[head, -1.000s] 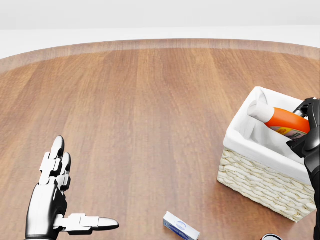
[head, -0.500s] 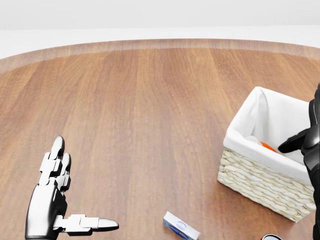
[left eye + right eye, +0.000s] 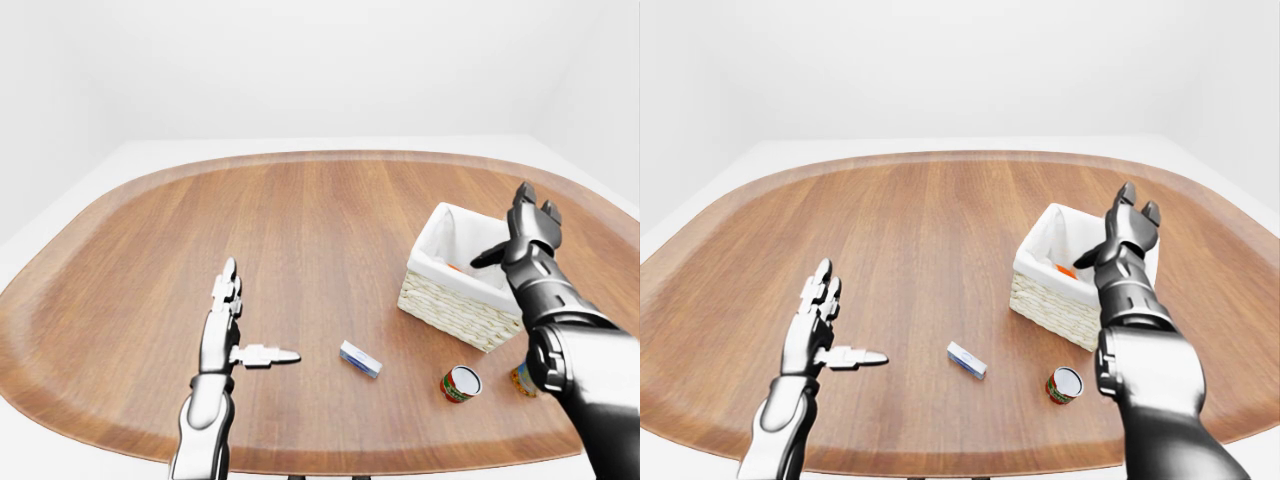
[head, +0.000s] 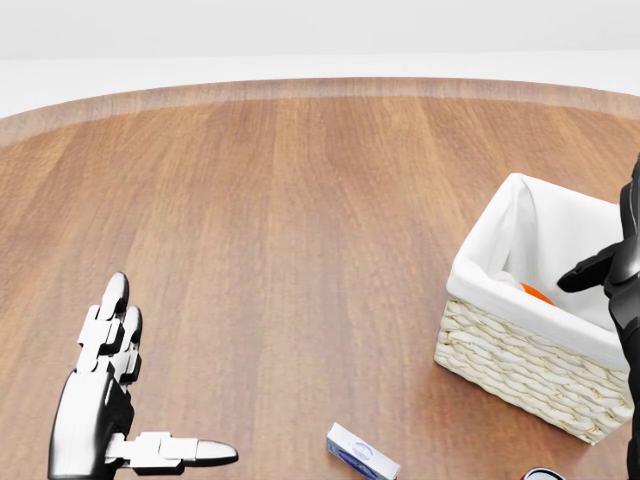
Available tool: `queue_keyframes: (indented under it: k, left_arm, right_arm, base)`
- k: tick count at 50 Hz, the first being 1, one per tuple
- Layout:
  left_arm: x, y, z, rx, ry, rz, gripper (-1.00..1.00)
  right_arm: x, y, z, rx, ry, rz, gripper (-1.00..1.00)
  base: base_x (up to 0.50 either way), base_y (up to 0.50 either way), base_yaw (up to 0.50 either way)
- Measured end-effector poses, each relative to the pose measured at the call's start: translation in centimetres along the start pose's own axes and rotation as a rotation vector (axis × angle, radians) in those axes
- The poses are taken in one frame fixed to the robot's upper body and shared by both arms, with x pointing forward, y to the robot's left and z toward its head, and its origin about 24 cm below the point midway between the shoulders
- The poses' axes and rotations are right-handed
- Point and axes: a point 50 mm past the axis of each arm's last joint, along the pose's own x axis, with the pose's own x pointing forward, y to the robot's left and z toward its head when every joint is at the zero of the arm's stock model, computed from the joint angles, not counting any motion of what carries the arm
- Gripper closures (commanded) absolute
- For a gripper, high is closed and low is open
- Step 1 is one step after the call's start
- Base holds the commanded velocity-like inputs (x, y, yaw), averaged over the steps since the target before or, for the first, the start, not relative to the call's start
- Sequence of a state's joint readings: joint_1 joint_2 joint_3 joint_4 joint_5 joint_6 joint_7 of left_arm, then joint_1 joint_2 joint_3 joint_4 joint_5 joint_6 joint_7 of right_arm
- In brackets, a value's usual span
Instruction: Pick up the ketchup, and put it in the basket.
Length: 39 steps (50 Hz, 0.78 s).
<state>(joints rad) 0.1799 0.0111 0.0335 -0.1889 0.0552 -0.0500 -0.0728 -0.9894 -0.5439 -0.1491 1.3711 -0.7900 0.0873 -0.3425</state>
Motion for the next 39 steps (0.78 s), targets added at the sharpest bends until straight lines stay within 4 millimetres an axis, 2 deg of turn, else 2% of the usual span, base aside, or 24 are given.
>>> queue_keyframes:
  k: [11, 19, 25, 32, 39]
  left_arm:
    - [-0.2, 0.0, 0.3, -0.004, -0.004, -0.004, -1.0]
    - [-0.3, 0.0, 0.3, -0.006, -0.005, -0.009, -1.0]
    - [-0.3, -0.1, 0.2, -0.007, -0.003, -0.012, -1.0]
    - [-0.3, -0.2, 0.3, -0.008, -0.002, -0.015, -1.0]
    - [-0.5, -0.2, 0.5, -0.01, -0.003, -0.017, -1.0]
  right_arm:
    - [0.7, -2.1, 0.9, 0.028, -0.018, -0.049, -1.0]
    - [1.3, -4.8, 2.1, 0.064, -0.055, -0.109, -1.0]
    - [1.3, -7.0, 3.6, 0.094, -0.15, -0.154, -1.0]
    - [-0.6, -8.8, 6.1, 0.122, -0.35, -0.175, -1.0]
    - [-4.5, -9.2, 7.6, 0.109, -0.537, -0.152, -1.0]
  base:
    - [0.0, 0.0, 0.0]
    - [0.0, 0.0, 0.0]
    - [0.0, 0.0, 0.0]
    - [0.0, 0.0, 0.0]
    - [0.0, 0.0, 0.0]
